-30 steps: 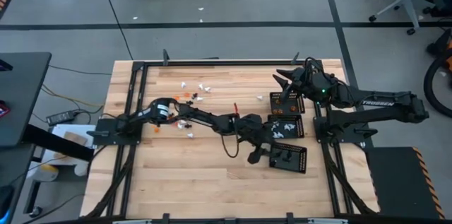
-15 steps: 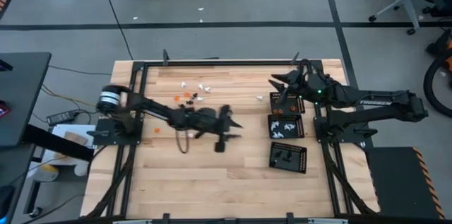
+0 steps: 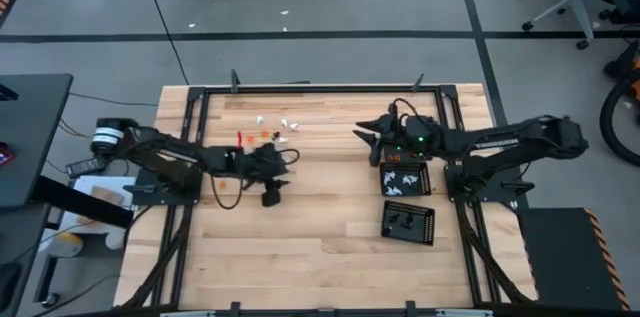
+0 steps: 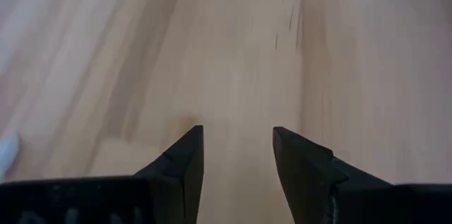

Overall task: Sort Halloween decoration
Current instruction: Put the black skeleton toy into the bottom black bin

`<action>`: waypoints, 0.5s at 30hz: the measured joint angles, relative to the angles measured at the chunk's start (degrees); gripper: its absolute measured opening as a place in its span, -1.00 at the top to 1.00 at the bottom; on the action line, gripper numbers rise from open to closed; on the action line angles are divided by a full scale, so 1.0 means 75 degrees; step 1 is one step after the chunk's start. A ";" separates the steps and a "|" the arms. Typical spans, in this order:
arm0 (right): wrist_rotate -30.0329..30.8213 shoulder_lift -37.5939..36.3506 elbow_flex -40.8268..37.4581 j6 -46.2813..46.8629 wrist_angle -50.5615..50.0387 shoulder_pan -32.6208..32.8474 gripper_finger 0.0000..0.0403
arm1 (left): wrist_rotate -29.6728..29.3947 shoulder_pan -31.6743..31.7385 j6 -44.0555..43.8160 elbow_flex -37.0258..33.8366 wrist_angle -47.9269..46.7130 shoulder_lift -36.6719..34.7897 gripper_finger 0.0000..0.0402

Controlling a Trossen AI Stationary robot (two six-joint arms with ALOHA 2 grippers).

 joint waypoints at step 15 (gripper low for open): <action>-0.0136 0.1158 -0.0018 -0.0174 0.1008 0.0023 0.41 | -0.0441 -0.0096 -0.0253 0.0223 -0.3166 -0.0604 0.24</action>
